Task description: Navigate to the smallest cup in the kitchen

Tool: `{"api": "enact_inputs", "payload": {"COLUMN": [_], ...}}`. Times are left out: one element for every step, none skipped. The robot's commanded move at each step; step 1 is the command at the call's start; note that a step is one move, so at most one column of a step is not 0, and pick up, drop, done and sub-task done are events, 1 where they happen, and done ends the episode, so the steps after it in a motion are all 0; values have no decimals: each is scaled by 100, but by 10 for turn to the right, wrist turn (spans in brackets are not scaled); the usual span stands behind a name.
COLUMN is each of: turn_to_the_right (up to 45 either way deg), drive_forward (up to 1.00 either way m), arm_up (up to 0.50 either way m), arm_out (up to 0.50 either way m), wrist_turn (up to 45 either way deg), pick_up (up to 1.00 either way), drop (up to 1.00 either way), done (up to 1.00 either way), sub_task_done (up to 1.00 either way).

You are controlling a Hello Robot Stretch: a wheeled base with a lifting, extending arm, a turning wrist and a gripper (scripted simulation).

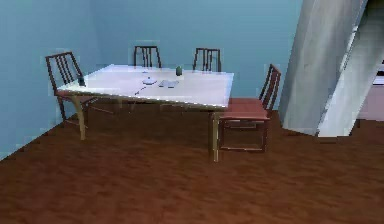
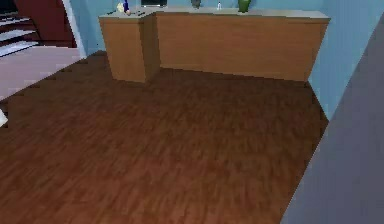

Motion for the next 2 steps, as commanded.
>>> {"api": "enact_inputs", "payload": {"turn_to_the_right": [120, 0], "drive_forward": [0, 15], "arm_up": [0, 0], "arm_out": [0, 0], "wrist_turn": [0, 0], "pick_up": [0, 0], "drop": [0, 0], "done": [0, 0], "sub_task_done": [0, 0]}}
